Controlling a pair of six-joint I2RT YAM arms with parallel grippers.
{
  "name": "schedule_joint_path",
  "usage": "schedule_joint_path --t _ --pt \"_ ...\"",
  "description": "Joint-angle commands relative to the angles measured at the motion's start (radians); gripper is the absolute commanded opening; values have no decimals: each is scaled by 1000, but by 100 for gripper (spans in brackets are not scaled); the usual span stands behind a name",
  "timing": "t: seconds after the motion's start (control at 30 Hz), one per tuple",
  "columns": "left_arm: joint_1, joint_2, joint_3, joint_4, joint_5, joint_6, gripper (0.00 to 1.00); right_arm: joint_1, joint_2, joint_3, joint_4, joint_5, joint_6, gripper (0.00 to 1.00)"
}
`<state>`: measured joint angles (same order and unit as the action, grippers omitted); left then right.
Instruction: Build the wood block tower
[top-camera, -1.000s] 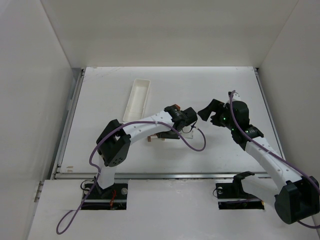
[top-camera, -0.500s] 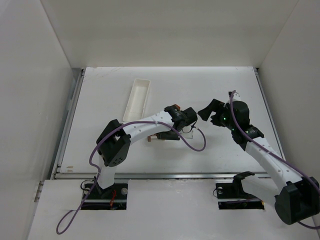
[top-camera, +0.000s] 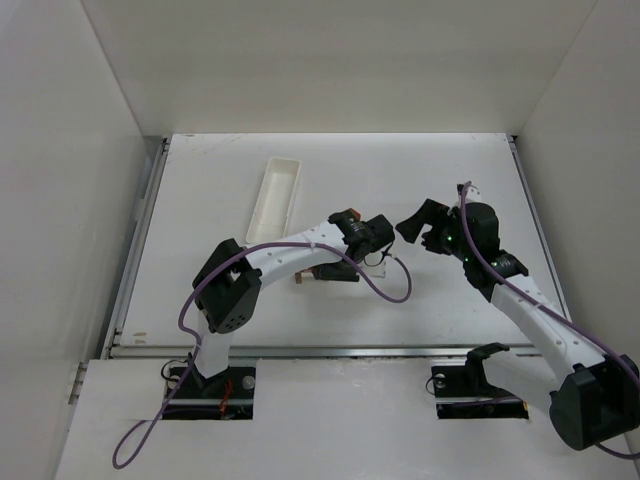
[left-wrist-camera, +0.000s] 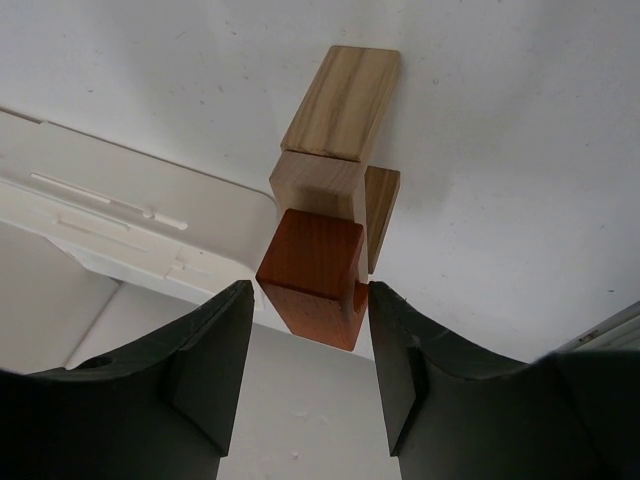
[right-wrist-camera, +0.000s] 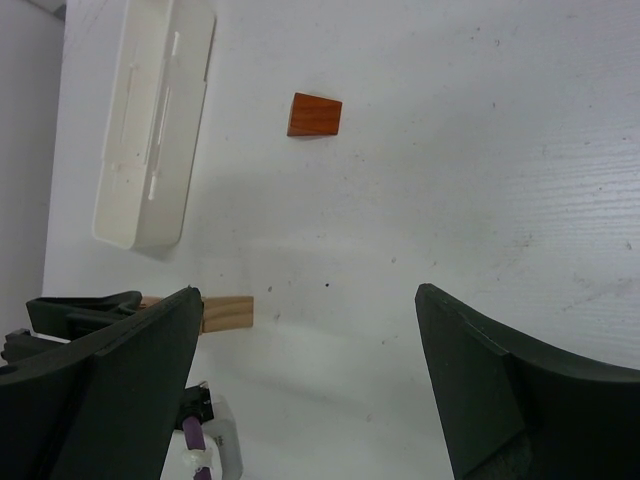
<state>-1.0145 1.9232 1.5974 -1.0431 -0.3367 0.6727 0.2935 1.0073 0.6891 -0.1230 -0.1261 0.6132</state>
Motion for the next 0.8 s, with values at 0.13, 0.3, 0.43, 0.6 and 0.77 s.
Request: schedule_joint_path --t 0.13,0.3,0.43,0.6,0.77 --pt "-6 -36 45 -49 -2 4 50 -8 -21 13 10 7 -13 93" --pt "-6 -46 65 -49 -2 -5 55 -8 -21 23 10 6 -13 93" --pt "-6 -55 87 -49 7 -5 56 -8 -12 43 10 6 -13 93" --pt "-6 -75 98 -78 36 -15 56 -8 8 85 0 -3 -13 93" --pt "-6 -114 130 -78 71 -44 56 -8 99 182 -53 -3 -84 97"
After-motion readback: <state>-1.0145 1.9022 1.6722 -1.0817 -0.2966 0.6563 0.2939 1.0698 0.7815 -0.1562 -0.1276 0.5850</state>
